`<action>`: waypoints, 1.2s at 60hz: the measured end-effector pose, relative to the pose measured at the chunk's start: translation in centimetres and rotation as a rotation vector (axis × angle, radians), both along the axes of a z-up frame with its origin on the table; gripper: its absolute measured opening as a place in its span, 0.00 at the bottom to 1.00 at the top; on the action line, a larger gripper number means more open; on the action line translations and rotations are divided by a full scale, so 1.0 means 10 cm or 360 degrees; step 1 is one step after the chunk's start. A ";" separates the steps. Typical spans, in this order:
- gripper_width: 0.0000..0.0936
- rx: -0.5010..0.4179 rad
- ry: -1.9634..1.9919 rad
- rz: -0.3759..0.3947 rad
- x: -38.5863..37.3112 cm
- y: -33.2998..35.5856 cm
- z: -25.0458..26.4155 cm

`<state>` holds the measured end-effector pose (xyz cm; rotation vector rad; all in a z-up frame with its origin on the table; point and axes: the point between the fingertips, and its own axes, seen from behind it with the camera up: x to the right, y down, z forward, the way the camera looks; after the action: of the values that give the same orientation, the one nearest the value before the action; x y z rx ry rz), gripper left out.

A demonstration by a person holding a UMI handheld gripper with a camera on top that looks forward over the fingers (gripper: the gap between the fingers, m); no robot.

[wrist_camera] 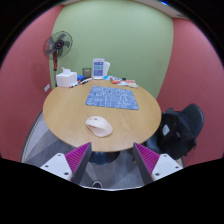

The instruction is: Arrange mouse

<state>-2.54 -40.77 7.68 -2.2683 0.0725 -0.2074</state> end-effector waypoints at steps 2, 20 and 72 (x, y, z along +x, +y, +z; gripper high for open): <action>0.90 -0.0007 -0.0003 0.0017 -0.03 0.14 -0.08; 0.90 -0.0122 0.0004 0.0184 -0.11 1.13 -0.76; 0.41 -0.0009 0.0158 0.0192 -0.18 1.78 -0.17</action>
<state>-4.29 -22.93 6.02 -2.2791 -0.0133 -0.0312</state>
